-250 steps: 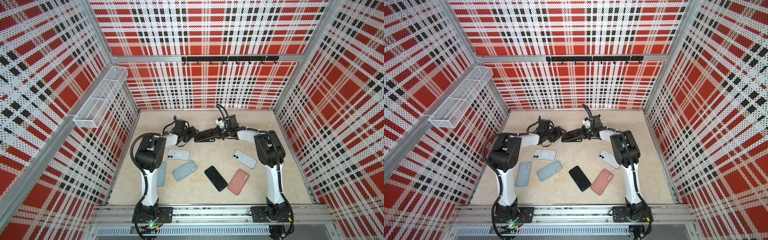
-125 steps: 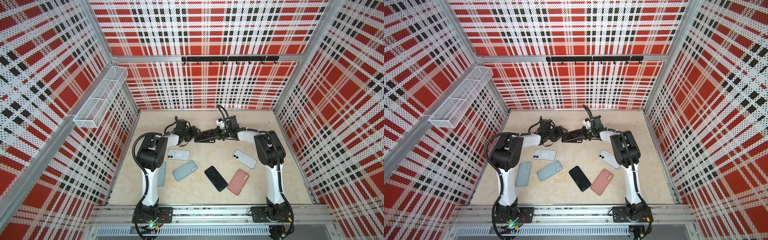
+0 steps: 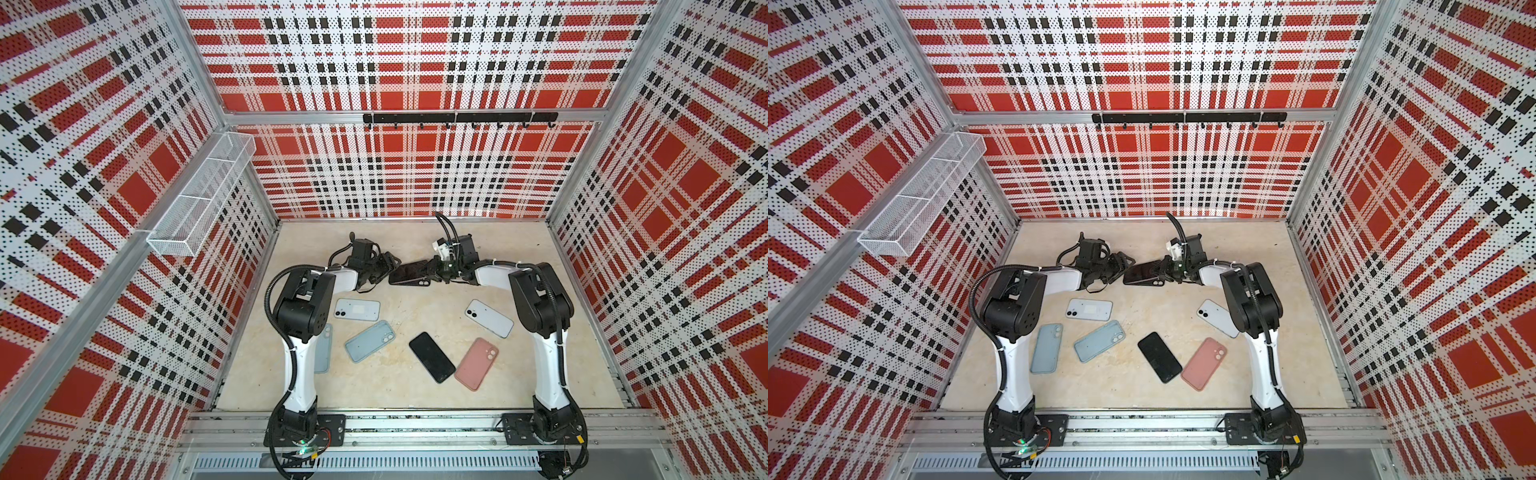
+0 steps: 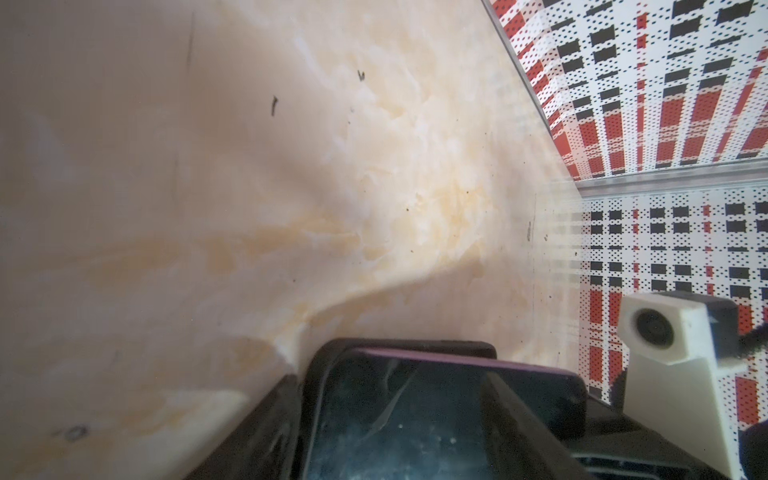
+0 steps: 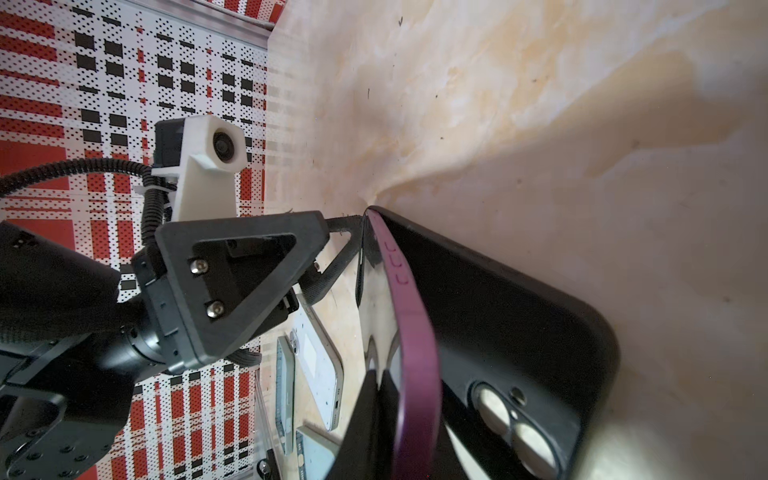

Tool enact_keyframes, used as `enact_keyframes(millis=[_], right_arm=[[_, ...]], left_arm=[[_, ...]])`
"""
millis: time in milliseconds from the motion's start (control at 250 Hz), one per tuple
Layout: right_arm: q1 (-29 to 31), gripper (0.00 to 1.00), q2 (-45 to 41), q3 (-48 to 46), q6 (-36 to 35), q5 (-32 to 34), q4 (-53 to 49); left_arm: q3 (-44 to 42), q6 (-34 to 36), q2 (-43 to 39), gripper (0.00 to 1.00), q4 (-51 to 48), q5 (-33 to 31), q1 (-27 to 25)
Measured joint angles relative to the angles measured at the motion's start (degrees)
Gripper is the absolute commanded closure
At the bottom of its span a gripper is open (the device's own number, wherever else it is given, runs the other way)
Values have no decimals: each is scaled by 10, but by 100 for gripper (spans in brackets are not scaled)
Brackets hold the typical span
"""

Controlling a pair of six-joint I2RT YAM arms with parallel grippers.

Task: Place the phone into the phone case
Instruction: 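Press the phone into the case with the right gripper while the left holds it, then open the right gripper and release the phone onto the case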

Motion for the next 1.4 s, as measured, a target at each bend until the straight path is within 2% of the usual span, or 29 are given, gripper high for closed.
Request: enact_keyframes(millis=[164,380,680,864,936,1197,1401], right_arm=[[6,76,-6,0,-18,35,-26],[11,70,-7,-1,-35,68,-67],[17,41,-13,25,-82,123,-132],[24,32,-24,50,-115,183,-196],[26,24,-25,59,-128,203,-216],[36,19,-42,68,-170,264,-264],[42,19,-53,71,-198,309,-290]], left_arm=[[0,1,0,30,0,1,0],[0,3,0,30,0,5,-2],[0,3,0,30,0,8,-3],[0,2,0,30,1,9,-5],[0,1,0,30,2,9,-5],[0,-2,0,30,2,10,-8],[0,-8,0,36,2,10,-15]])
